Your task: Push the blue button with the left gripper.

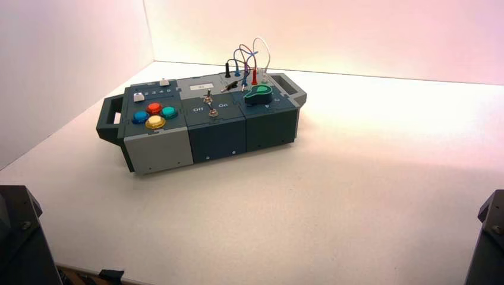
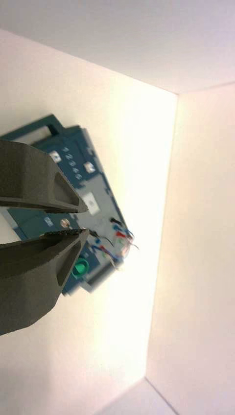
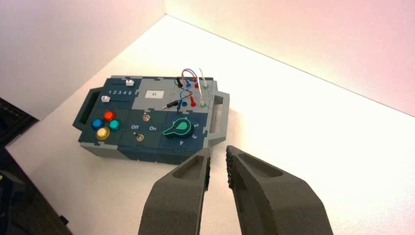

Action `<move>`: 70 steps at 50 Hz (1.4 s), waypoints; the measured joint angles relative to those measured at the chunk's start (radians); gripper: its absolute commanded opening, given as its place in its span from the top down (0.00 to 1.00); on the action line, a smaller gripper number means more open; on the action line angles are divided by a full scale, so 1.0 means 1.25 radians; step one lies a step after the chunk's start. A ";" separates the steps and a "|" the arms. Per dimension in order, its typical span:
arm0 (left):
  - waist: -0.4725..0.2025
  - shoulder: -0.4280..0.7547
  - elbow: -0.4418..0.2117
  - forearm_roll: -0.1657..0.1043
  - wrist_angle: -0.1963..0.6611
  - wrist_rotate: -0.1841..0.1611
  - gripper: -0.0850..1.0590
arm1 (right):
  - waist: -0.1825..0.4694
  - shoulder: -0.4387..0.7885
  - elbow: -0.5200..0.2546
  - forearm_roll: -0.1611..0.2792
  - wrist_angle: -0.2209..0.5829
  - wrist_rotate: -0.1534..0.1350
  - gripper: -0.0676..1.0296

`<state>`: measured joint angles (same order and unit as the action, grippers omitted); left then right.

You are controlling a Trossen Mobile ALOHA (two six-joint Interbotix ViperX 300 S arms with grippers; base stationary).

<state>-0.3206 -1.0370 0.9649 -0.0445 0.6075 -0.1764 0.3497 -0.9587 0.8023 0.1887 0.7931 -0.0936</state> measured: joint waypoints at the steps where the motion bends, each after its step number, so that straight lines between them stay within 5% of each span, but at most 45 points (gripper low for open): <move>1: 0.006 0.007 0.000 0.000 0.000 0.000 0.78 | 0.000 -0.001 0.000 0.001 0.001 0.000 0.74; 20: 0.045 0.144 -0.002 -0.002 0.007 0.000 0.95 | 0.000 -0.001 -0.001 0.000 0.011 -0.001 0.73; 70: 0.036 0.492 -0.006 -0.011 0.016 0.047 0.95 | 0.000 -0.001 -0.017 0.001 0.031 -0.001 0.73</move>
<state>-0.2761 -0.4218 0.9572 -0.0583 0.6274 -0.1181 0.3497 -0.9603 0.7808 0.1902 0.8314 -0.0951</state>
